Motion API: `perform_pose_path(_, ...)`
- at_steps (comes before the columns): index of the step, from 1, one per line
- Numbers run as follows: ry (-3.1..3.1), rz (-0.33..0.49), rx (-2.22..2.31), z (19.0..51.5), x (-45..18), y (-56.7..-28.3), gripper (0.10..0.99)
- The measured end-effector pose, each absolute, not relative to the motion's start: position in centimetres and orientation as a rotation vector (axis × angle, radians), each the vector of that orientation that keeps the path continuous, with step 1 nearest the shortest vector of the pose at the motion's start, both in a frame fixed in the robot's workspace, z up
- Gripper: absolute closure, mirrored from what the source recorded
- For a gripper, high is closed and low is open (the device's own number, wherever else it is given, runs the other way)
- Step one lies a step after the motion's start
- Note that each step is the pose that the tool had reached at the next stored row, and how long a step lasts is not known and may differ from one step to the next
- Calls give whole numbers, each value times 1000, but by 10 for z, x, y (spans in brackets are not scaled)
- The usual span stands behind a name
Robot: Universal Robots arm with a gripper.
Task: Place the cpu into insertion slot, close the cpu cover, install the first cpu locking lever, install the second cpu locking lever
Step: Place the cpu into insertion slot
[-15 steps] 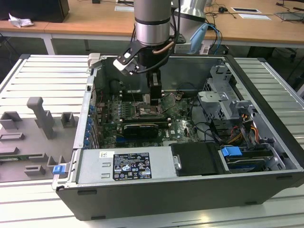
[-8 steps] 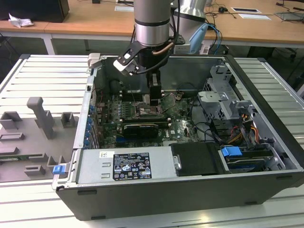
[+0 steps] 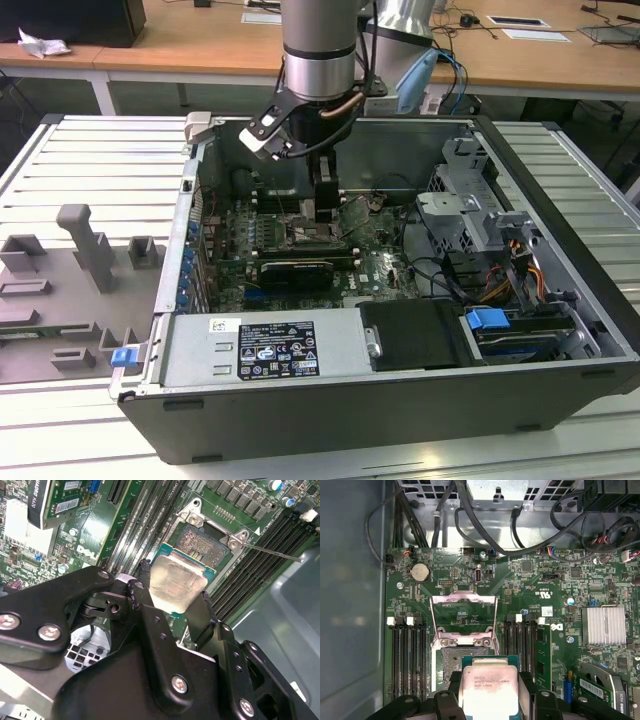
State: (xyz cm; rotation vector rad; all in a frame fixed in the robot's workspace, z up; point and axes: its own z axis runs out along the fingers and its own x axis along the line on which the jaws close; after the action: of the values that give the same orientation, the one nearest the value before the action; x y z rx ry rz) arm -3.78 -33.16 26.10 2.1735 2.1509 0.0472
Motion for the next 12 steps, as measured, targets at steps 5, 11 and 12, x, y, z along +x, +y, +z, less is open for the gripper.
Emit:
perform_pose_path(5,2152,47,2174,259,-38,-332,557)
perform_pose_path(11,2152,46,2174,256,-38,-332,557)
perform_pose_path(12,2152,46,2174,256,-38,-332,557)
